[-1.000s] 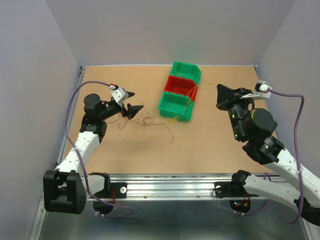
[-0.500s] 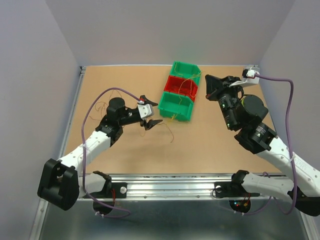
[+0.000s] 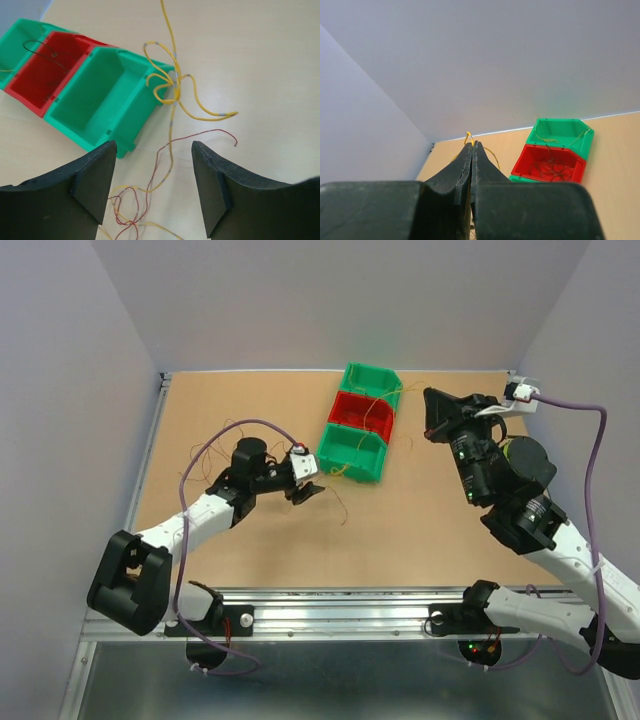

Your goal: Untangle the cables

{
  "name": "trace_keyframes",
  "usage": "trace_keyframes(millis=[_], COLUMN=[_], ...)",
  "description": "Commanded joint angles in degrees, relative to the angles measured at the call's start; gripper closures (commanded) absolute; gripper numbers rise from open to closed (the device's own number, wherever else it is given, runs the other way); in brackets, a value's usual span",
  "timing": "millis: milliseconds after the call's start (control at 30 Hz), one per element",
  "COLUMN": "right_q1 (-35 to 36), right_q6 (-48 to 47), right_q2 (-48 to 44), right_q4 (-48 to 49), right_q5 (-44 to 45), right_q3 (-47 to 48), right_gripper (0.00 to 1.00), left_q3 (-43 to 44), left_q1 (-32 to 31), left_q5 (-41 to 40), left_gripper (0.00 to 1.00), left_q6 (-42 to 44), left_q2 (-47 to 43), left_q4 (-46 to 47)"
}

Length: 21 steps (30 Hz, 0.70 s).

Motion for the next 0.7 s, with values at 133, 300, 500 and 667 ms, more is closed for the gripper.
trace_keyframes(millis=[133,300,500,667], right_q1=[-0.2,-0.2,-0.1,-0.2], right_q6=[-1.6,-2.5,-11.0,-17.4], right_q2=[-0.4,0.1,4.0,3.2], right_q4=[3.3,3.5,5.7,17.1], right_q5=[1.4,3.2,17.5,20.1], right_q3=[3.4,4.6,9.5,8.8], right_gripper=[0.99,1.0,1.0,0.99], left_q3=[4.1,7.3,10.7,12.2], left_q1=[-1.5,-2.0,0.9,9.6], left_q5=[3.1,1.6,-4.2,-2.9], left_gripper=[0.6,1.0,1.0,1.0], left_q6=[3.0,3.6,-3.5,-11.4], left_q2=[4.2,8.7,12.7,13.9], left_q4=[-4.5,-7.8,-7.6,-4.6])
